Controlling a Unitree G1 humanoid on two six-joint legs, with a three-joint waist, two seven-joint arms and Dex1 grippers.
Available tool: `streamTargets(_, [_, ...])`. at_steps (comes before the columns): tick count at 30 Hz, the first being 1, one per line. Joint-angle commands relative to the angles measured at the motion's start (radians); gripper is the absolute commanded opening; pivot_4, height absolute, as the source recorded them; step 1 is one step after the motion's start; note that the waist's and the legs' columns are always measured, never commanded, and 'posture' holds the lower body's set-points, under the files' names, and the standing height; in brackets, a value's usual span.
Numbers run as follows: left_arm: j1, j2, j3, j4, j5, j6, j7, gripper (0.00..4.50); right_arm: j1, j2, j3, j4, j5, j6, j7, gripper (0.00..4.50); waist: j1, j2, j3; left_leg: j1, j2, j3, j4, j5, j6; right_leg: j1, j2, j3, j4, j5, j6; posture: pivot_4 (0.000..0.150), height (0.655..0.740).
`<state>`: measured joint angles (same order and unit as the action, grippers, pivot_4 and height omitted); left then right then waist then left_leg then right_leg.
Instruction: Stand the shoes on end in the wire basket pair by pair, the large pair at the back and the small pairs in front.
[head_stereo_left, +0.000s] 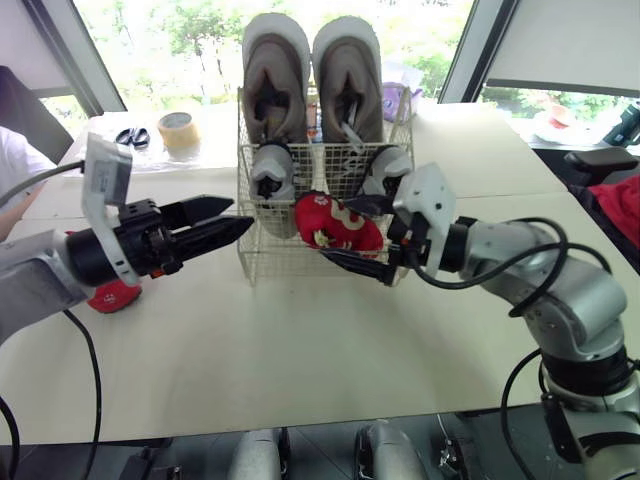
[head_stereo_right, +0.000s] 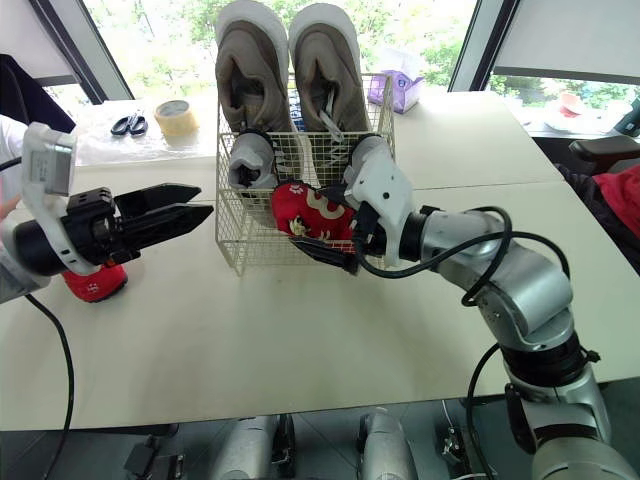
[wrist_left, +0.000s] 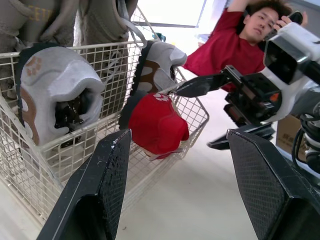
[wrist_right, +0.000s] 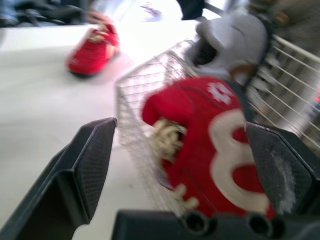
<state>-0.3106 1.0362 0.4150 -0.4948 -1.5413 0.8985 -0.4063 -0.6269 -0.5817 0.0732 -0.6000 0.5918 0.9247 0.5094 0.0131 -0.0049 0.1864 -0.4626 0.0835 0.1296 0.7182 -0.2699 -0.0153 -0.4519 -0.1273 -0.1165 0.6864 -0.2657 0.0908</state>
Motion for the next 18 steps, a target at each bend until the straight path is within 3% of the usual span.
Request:
streamTargets(1, [0.020,-0.037,-0.012,-0.042,-0.006,-0.013,-0.007,3.14,-0.014,0.041,0.047,-0.061,-0.092,0.007,-0.126,4.42,-0.002,0.000,0.000,0.000,0.000,0.000,0.000,0.000,0.000,0.000,0.000,0.000,0.000,0.000,0.000,0.150,0.6797])
streamTargets(11, [-0.020,-0.113,-0.079,-0.024,0.042,-0.023,-0.002,3.14,0.016,0.032,0.143,-0.043,-0.283,-0.036,-0.189,4.42,-0.002,0.000,0.000,0.001,0.000,0.000,-0.001,0.000,0.000,0.000,0.001,0.000,0.000,0.000,0.000,0.150,0.6797])
streamTargets(14, [-0.033,-0.131,-0.096,-0.020,0.050,-0.024,0.000,3.14,0.034,0.084,0.157,-0.051,-0.321,-0.015,-0.248,4.42,-0.002,0.000,0.000,0.001,0.000,0.000,-0.001,0.000,0.000,0.000,0.001,0.000,0.000,0.000,0.000,0.150,0.6797])
streamTargets(17, [-0.040,-0.148,-0.106,-0.013,0.059,-0.021,-0.007,3.14,0.054,0.144,0.155,-0.078,-0.333,0.011,-0.292,3.57,-0.001,0.000,0.000,0.001,0.000,0.000,-0.001,0.000,0.000,0.000,0.001,0.000,0.000,0.000,0.000,0.150,0.6797])
streamTargets(18, [-0.042,-0.154,-0.113,-0.010,0.066,-0.022,-0.011,3.14,0.063,0.153,0.156,-0.088,-0.340,0.019,-0.301,3.09,-0.001,0.000,0.000,0.001,0.000,0.000,0.000,0.000,0.000,0.000,0.001,0.000,0.000,0.000,0.000,0.150,0.6797])
